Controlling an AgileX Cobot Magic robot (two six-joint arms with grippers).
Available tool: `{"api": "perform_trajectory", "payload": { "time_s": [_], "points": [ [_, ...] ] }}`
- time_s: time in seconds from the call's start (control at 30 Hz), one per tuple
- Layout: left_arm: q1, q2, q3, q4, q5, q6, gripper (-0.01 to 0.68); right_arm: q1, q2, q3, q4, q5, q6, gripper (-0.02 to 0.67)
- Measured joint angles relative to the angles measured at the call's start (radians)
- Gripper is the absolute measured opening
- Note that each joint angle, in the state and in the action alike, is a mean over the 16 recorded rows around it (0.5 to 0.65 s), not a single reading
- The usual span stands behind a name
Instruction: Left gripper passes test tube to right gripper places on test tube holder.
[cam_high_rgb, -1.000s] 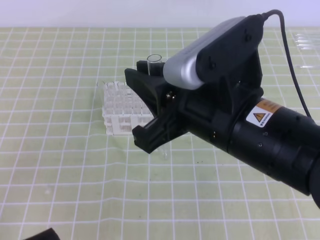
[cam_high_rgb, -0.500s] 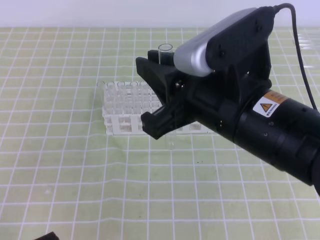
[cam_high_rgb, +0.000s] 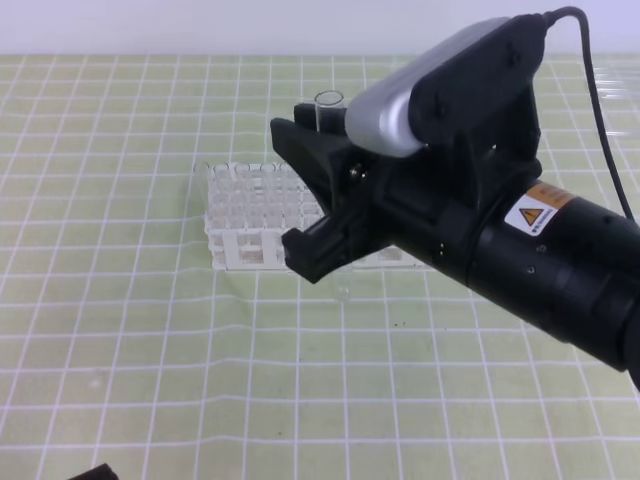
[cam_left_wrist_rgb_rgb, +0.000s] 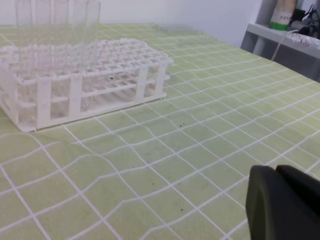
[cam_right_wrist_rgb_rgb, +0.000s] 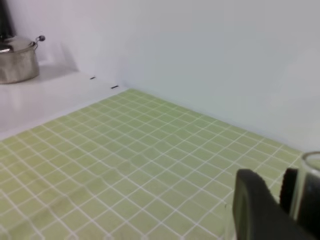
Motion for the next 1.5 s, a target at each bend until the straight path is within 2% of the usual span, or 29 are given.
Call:
{"api": "perform_trajectory", "payload": {
  "time_s": [0.13, 0.27, 0.6, 0.77, 1.13, 1.5],
  "points": [
    [0.000, -0.001, 0.001, 0.000, -0.002, 0.000, -0.002, -0.009, -0.002, 0.007, -0.034, 0.000, 0.014, 0.085],
    [0.000, -0.001, 0.001, 0.000, -0.001, 0.000, -0.002, -0.025, -0.004, 0.036, -0.132, -0.050, 0.092, 0.085],
    [0.000, -0.001, 0.002, 0.000, 0.000, 0.000, -0.002, -0.116, 0.025, 0.160, -0.490, -0.365, 0.448, 0.085],
    [0.000, -0.002, 0.004, 0.001, 0.000, 0.001, -0.002, -0.154, 0.090, 0.167, -0.576, -0.493, 0.527, 0.085],
    [0.000, -0.001, 0.002, 0.000, 0.004, 0.001, -0.002, -0.219, 0.346, -0.032, -0.544, -0.528, 0.465, 0.085],
    [0.000, -0.001, 0.001, 0.000, 0.005, 0.002, -0.002, -0.301, 0.596, -0.230, -0.649, -0.521, 0.600, 0.085]
  ]
}}
